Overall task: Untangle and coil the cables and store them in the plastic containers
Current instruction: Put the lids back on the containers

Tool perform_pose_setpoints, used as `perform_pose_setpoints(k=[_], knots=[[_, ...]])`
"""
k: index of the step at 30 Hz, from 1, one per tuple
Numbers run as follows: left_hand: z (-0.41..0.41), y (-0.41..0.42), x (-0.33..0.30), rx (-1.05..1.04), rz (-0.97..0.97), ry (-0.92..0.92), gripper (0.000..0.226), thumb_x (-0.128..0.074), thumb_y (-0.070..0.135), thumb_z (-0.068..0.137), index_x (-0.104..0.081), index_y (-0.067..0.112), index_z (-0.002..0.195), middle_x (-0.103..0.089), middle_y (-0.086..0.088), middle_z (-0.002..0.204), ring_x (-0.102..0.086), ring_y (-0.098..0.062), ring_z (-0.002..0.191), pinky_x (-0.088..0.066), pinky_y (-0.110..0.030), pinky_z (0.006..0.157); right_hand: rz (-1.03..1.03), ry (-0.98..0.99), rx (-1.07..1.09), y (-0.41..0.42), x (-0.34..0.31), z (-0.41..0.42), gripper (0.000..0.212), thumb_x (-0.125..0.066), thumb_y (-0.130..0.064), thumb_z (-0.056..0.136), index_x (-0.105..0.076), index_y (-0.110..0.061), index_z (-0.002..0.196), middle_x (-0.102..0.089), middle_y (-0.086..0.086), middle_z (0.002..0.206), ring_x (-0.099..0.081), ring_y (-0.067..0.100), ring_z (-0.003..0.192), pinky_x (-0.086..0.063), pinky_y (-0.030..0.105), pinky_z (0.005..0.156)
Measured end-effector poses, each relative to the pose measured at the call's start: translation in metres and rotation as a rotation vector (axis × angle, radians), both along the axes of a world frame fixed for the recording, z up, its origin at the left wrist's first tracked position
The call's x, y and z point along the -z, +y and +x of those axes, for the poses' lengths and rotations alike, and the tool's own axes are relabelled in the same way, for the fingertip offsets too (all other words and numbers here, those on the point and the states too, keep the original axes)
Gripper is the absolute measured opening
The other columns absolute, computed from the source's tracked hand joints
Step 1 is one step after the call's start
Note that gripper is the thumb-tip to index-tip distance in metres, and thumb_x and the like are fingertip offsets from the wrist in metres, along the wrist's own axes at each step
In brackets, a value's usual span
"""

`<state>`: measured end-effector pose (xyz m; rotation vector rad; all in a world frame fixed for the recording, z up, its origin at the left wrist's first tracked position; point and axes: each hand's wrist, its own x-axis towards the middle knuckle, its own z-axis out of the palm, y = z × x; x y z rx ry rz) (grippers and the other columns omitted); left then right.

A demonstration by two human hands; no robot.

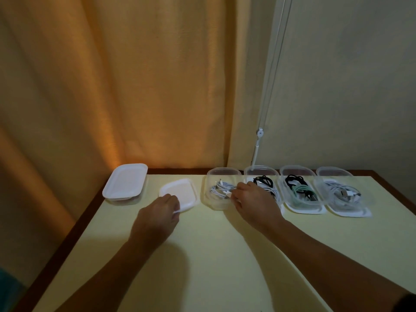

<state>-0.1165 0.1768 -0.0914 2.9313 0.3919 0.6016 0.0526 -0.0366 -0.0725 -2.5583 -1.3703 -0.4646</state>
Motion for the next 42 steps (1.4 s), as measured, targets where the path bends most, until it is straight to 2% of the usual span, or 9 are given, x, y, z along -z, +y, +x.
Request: perform_pose_setpoints(k=[3, 6, 10, 15, 19, 30, 32, 35, 42], knots=[[-0.003, 0.007, -0.016, -0.102, -0.047, -0.008, 0.010, -0.067, 0.023, 0.089, -0.059, 0.024, 0.094, -0.065, 0.006, 0.094, -0.062, -0.012, 0.081, -0.052, -0.025, 0.067, -0.035, -0.001, 0.011, 0.001, 0.006, -0.005, 0.007, -0.072, -0.010, 0.083, -0.073, -0.017, 0.085, -0.063, -0.001, 0.079, -0.055, 0.020, 0.070, -0.035, 0.030, 0.052], [0.005, -0.001, -0.031, -0.092, -0.069, -0.049, 0.009, -0.066, 0.025, 0.091, -0.059, 0.025, 0.097, -0.065, 0.008, 0.098, -0.060, -0.011, 0.085, -0.052, -0.024, 0.072, -0.045, 0.060, -0.016, 0.001, 0.010, -0.011, 0.013, -0.061, -0.011, 0.092, -0.072, -0.013, 0.098, -0.063, 0.002, 0.092, -0.056, 0.022, 0.083, -0.040, 0.032, 0.059], [0.028, -0.025, -0.040, 0.001, -0.026, -0.094, 0.008, -0.064, 0.027, 0.092, -0.059, 0.026, 0.098, -0.061, 0.007, 0.099, -0.057, -0.012, 0.090, -0.046, -0.024, 0.064, 0.024, 0.286, -0.063, -0.006, -0.002, -0.016, 0.030, -0.056, -0.023, 0.095, -0.068, -0.020, 0.122, -0.060, -0.002, 0.116, -0.058, 0.018, 0.103, -0.049, 0.030, 0.078], [0.053, -0.056, -0.036, 0.089, 0.054, -0.108, 0.010, -0.068, 0.023, 0.088, -0.063, 0.022, 0.096, -0.062, 0.004, 0.094, -0.055, -0.013, 0.085, -0.051, -0.027, 0.062, 0.179, 0.341, 0.094, -0.012, -0.015, -0.014, 0.022, -0.054, -0.026, 0.094, -0.068, -0.014, 0.104, -0.061, 0.001, 0.103, -0.060, 0.018, 0.090, -0.052, 0.037, 0.078], [0.060, -0.061, -0.021, 0.120, 0.056, -0.073, 0.012, -0.073, 0.020, 0.083, -0.065, 0.022, 0.092, -0.065, 0.004, 0.090, -0.058, -0.016, 0.082, -0.051, -0.030, 0.060, 0.261, 0.325, 0.189, -0.010, -0.019, -0.005, 0.026, -0.052, -0.024, 0.096, -0.063, -0.015, 0.118, -0.058, 0.001, 0.117, -0.057, 0.017, 0.102, -0.051, 0.035, 0.082], [0.066, -0.045, -0.013, 0.160, -0.073, -0.112, 0.020, -0.049, 0.034, 0.100, -0.063, 0.024, 0.107, -0.061, 0.007, 0.115, -0.053, -0.011, 0.103, -0.049, -0.031, 0.089, -0.036, 0.183, 0.102, 0.004, -0.012, -0.006, 0.040, -0.042, -0.032, 0.102, -0.059, -0.015, 0.133, -0.058, 0.003, 0.136, -0.052, 0.019, 0.118, -0.044, 0.033, 0.096], [0.078, -0.043, -0.015, 0.062, -0.151, -0.106, 0.028, -0.042, 0.033, 0.103, -0.058, 0.020, 0.122, -0.055, 0.002, 0.130, -0.051, -0.015, 0.117, -0.047, -0.034, 0.098, -0.076, 0.194, 0.113, 0.006, -0.012, -0.004, 0.042, -0.044, -0.034, 0.101, -0.053, -0.015, 0.138, -0.052, 0.004, 0.141, -0.048, 0.021, 0.124, -0.041, 0.035, 0.101], [0.093, -0.043, -0.017, -0.042, -0.354, 0.084, 0.048, -0.030, 0.032, 0.106, -0.030, 0.015, 0.151, -0.025, -0.004, 0.160, -0.030, -0.021, 0.144, -0.030, -0.037, 0.115, -0.155, 0.218, 0.127, 0.008, -0.011, -0.002, 0.046, -0.044, -0.039, 0.100, -0.048, -0.016, 0.139, -0.048, 0.003, 0.147, -0.044, 0.022, 0.132, -0.036, 0.038, 0.108], [0.099, -0.044, -0.002, -0.056, -0.279, 0.184, 0.053, -0.027, 0.029, 0.106, -0.016, 0.011, 0.154, -0.015, -0.006, 0.164, -0.026, -0.025, 0.144, -0.031, -0.040, 0.114, -0.216, 0.214, 0.132, 0.007, -0.010, -0.002, 0.048, -0.039, -0.039, 0.102, -0.047, -0.013, 0.141, -0.046, 0.005, 0.152, -0.042, 0.022, 0.137, -0.031, 0.038, 0.114]])
